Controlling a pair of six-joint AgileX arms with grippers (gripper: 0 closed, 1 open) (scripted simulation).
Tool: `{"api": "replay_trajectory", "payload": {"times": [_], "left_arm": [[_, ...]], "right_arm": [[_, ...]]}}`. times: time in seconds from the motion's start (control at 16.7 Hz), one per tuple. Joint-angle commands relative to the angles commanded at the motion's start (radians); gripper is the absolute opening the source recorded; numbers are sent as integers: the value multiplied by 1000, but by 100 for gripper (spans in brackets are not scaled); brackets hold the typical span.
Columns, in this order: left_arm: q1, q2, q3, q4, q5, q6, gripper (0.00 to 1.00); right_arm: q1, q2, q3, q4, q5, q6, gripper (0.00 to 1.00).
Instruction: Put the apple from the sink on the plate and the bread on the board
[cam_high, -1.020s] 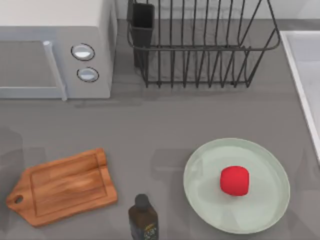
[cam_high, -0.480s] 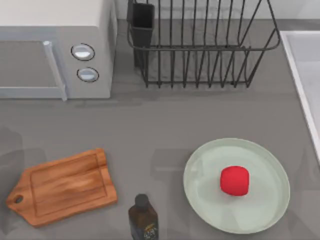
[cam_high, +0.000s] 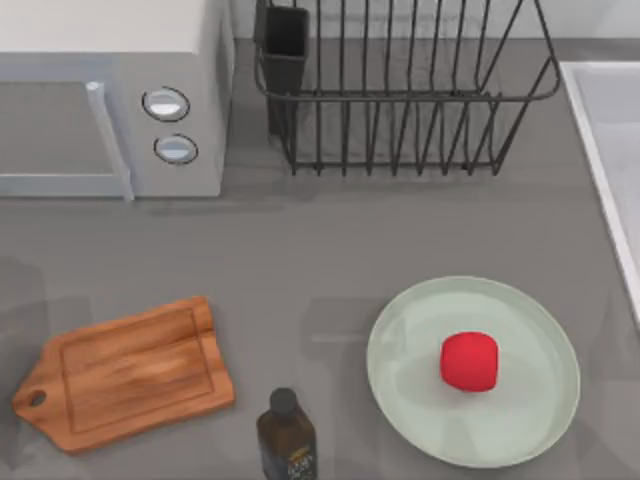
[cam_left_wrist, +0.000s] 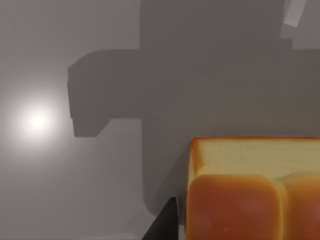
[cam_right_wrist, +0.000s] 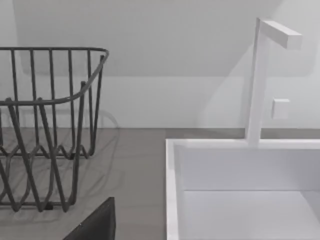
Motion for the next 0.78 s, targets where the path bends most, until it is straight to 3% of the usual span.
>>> {"api": "replay_trajectory", "payload": {"times": [0.12, 0.54, 0.78], "left_arm": [[0, 0, 0, 0, 0, 0, 0], [0, 0, 0, 0, 0, 0, 0], [0, -49, 41, -87, 3, -13, 0]], "right_arm": [[0, 0, 0, 0, 0, 0, 100], [0, 0, 0, 0, 0, 0, 100], [0, 0, 0, 0, 0, 0, 100]]}}
